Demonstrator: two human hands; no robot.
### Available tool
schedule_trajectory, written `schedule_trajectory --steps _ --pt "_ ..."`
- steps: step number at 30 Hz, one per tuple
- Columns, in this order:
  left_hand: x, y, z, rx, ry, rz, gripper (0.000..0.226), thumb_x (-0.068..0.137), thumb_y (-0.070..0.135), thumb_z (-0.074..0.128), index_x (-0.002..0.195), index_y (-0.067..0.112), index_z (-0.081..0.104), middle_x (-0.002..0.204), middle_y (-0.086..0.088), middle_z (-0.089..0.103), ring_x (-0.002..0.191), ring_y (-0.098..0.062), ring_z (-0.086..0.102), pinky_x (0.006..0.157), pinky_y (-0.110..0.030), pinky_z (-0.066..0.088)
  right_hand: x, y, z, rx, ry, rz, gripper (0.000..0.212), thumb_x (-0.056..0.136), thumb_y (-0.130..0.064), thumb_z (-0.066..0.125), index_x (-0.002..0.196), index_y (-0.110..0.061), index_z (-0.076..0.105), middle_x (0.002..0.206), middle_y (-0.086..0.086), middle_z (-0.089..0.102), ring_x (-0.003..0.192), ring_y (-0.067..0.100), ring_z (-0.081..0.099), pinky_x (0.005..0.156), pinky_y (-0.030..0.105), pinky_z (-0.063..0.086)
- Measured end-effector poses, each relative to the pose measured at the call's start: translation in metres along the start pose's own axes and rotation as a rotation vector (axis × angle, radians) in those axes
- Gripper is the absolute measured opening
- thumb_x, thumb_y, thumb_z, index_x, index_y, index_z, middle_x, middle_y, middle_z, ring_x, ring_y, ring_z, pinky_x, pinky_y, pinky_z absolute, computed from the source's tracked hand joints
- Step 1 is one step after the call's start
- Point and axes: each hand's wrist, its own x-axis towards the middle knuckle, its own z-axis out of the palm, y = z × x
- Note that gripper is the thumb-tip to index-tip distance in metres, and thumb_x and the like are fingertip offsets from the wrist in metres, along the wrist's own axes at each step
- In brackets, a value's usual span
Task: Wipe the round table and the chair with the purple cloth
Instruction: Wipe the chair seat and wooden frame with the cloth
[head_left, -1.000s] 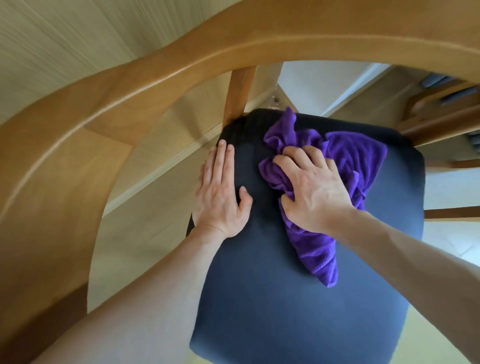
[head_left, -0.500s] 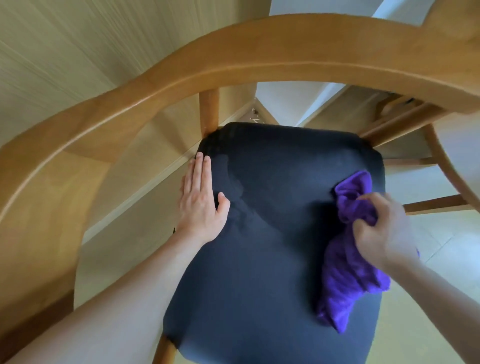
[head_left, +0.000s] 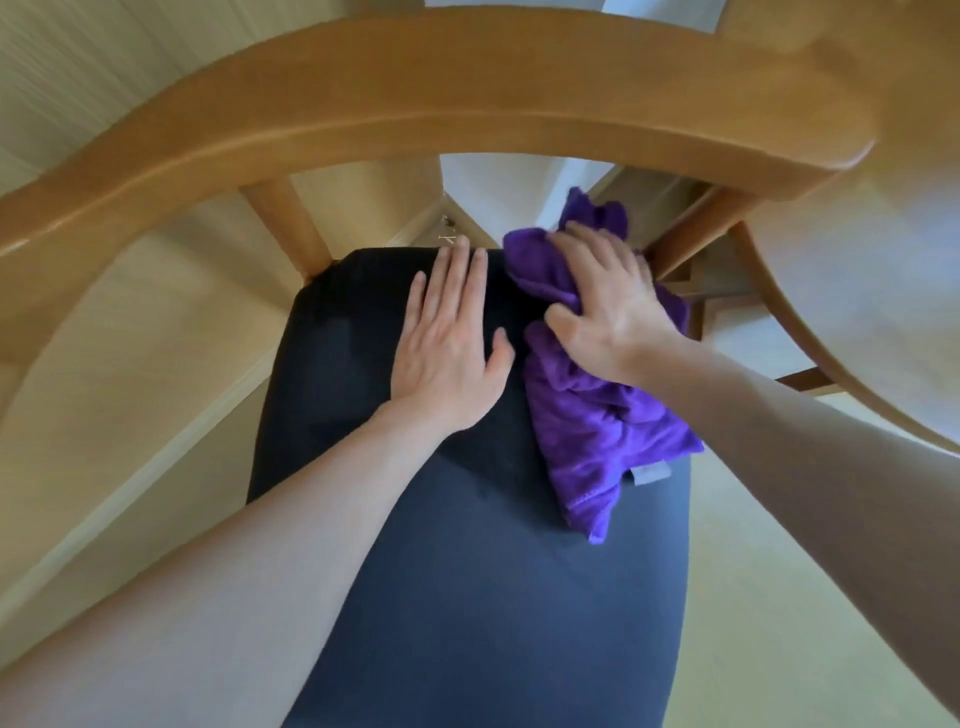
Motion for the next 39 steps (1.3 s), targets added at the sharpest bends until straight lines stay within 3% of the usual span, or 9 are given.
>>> schedule_trajectory --steps 2,8,16,22,25,28,30,34,39 --pt "0.012 0.018 0.011 0.047 0.007 -0.047 0.074 0.099 0.039 0.026 0.165 0.011 0.008 0.173 -0.011 0.003 0.160 -0.023 0.000 0.130 -0.045 0.000 0.000 0.011 0.016 -0.055 -0.092 0.038 0.077 0.088 -0.049 0.047 0.159 -0.029 0.025 0.168 -0.005 0.020 0.155 0.024 0.011 0.125 0.053 0.007" --pt "0.015 0.019 0.022 0.154 0.017 -0.088 0.073 0.096 0.039 0.021 0.164 0.012 0.018 0.173 -0.009 0.013 0.160 -0.024 0.008 0.129 -0.050 0.008 -0.017 0.010 0.032 -0.091 0.155 0.075 0.061 0.079 -0.058 0.039 0.123 -0.021 0.057 0.138 0.000 0.050 0.128 0.029 0.042 0.102 0.048 0.034" --pt "0.018 0.022 0.024 0.189 0.010 -0.124 0.077 0.092 0.038 0.029 0.164 0.014 0.015 0.173 -0.008 0.013 0.160 -0.025 0.009 0.128 -0.052 0.010 -0.090 0.037 0.022 -0.082 -0.043 -0.016 0.038 0.072 -0.052 0.045 0.084 -0.016 0.053 0.094 -0.002 0.049 0.090 0.025 0.046 0.078 0.045 0.046" --pt "0.018 0.022 0.028 0.231 -0.001 -0.125 0.080 0.090 0.038 0.030 0.164 0.016 0.010 0.173 -0.009 0.009 0.160 -0.026 0.005 0.128 -0.052 0.008 -0.077 0.044 -0.006 0.285 0.140 -0.019 0.032 0.072 -0.039 0.049 0.085 -0.011 0.055 0.093 0.003 0.051 0.088 0.026 0.048 0.079 0.040 0.043" --pt "0.019 0.021 0.029 0.231 -0.011 -0.124 0.082 0.089 0.038 0.031 0.164 0.013 0.010 0.172 -0.010 0.010 0.160 -0.026 0.004 0.129 -0.052 0.006 -0.045 0.033 -0.011 0.261 0.335 -0.082 0.043 0.075 -0.037 0.053 0.107 -0.009 0.058 0.114 0.007 0.052 0.103 0.025 0.046 0.090 0.033 0.039" --pt "0.020 0.022 0.030 0.248 -0.003 -0.128 0.082 0.089 0.038 0.030 0.164 0.011 0.012 0.172 -0.011 0.011 0.160 -0.026 0.004 0.129 -0.051 0.005 -0.006 0.026 -0.002 0.118 0.142 -0.063 0.072 0.082 -0.038 0.058 0.146 -0.008 0.044 0.154 0.011 0.039 0.142 0.028 0.031 0.119 0.038 0.025" --pt "0.019 0.022 0.031 0.268 0.011 -0.125 0.080 0.090 0.038 0.027 0.164 0.011 0.011 0.173 -0.010 0.009 0.160 -0.025 0.001 0.129 -0.051 0.005 0.005 0.022 0.011 0.025 0.006 0.003 0.081 0.085 -0.044 0.060 0.155 -0.013 0.035 0.162 0.007 0.031 0.152 0.029 0.018 0.124 0.044 0.016" --pt "0.019 0.020 0.033 0.278 0.029 -0.119 0.081 0.090 0.040 0.026 0.164 0.013 0.008 0.173 -0.010 0.005 0.160 -0.025 0.000 0.129 -0.051 0.006 -0.015 0.017 0.025 -0.016 0.133 0.095 0.066 0.077 -0.054 0.050 0.131 -0.016 0.055 0.140 0.003 0.050 0.131 0.032 0.041 0.106 0.048 0.036" --pt "0.019 0.021 0.032 0.248 0.036 -0.120 0.081 0.090 0.037 0.028 0.164 0.012 0.007 0.173 -0.010 0.004 0.160 -0.025 0.001 0.129 -0.051 0.006 -0.069 0.020 0.033 -0.069 0.110 0.168 0.040 0.076 -0.046 0.058 0.103 -0.015 0.057 0.110 0.001 0.054 0.102 0.032 0.047 0.080 0.045 0.044"
